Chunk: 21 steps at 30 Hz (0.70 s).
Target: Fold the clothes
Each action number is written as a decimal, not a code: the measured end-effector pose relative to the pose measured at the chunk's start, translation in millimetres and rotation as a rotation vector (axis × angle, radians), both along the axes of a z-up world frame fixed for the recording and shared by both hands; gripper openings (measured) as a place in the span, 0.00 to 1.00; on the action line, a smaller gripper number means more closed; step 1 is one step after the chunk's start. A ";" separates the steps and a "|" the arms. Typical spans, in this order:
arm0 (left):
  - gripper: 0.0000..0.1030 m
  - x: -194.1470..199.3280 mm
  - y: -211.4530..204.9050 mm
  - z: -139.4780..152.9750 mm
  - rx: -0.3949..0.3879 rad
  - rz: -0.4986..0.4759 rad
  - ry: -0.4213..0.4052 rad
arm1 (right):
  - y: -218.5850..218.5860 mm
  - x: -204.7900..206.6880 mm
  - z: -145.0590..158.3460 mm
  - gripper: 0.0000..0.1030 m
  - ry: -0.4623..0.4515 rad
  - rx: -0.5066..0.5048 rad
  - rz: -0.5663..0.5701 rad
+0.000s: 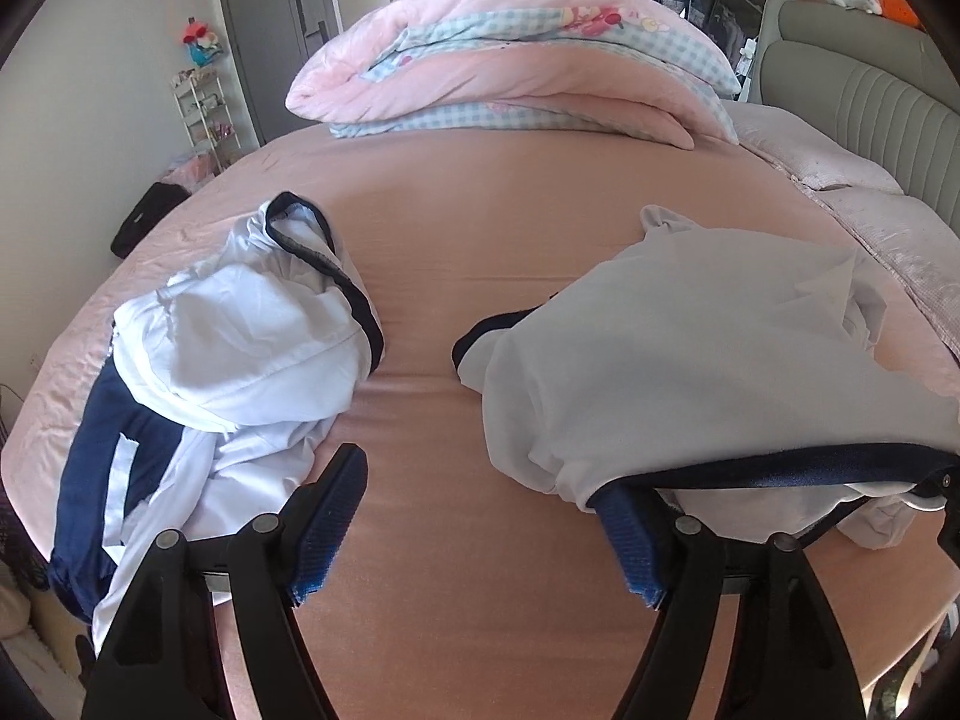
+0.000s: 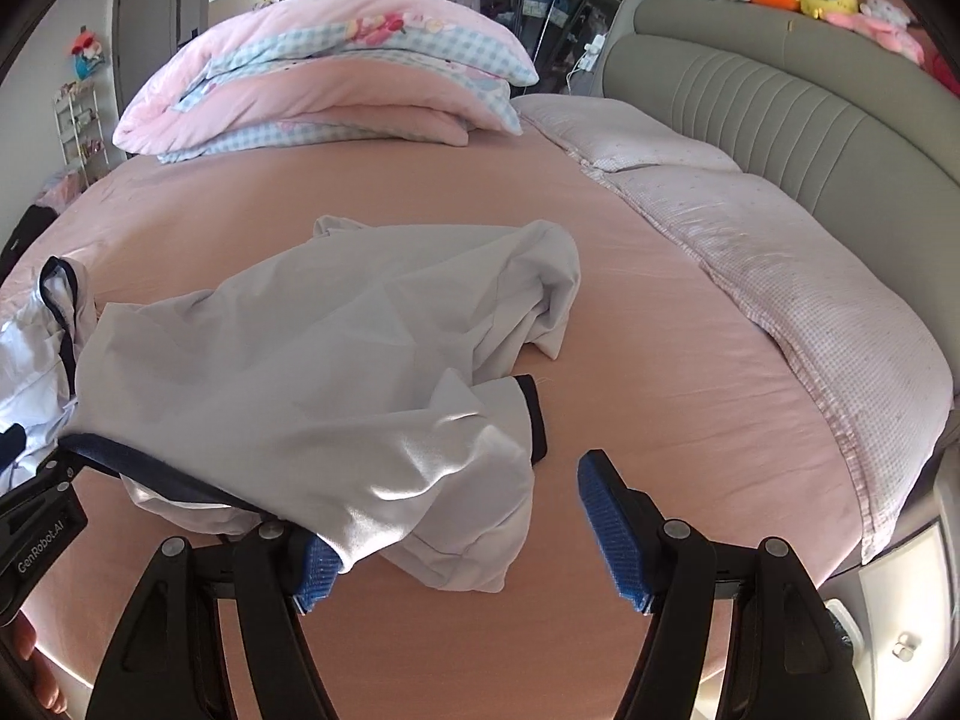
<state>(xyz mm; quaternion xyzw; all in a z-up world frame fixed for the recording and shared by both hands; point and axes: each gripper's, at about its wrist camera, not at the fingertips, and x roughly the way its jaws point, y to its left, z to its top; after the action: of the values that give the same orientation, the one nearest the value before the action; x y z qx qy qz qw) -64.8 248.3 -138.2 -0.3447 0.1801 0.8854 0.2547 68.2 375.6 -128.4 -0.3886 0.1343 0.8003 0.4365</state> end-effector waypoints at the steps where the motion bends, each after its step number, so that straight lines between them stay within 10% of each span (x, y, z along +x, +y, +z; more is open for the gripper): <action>1: 0.71 3.9 1.4 5.3 -0.005 -0.006 0.039 | -1.5 0.7 2.9 0.68 -0.004 0.032 0.001; 21: 0.68 52.1 -20.8 98.1 -0.001 -0.035 0.388 | -35.1 25.2 90.0 0.67 0.036 0.398 0.058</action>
<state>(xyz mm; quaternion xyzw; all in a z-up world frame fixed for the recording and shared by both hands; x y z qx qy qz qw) -12.8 227.5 -40.1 -0.1644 0.2322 0.9306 0.2303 93.4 340.5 -38.3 -0.2840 -0.0298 0.8300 0.4791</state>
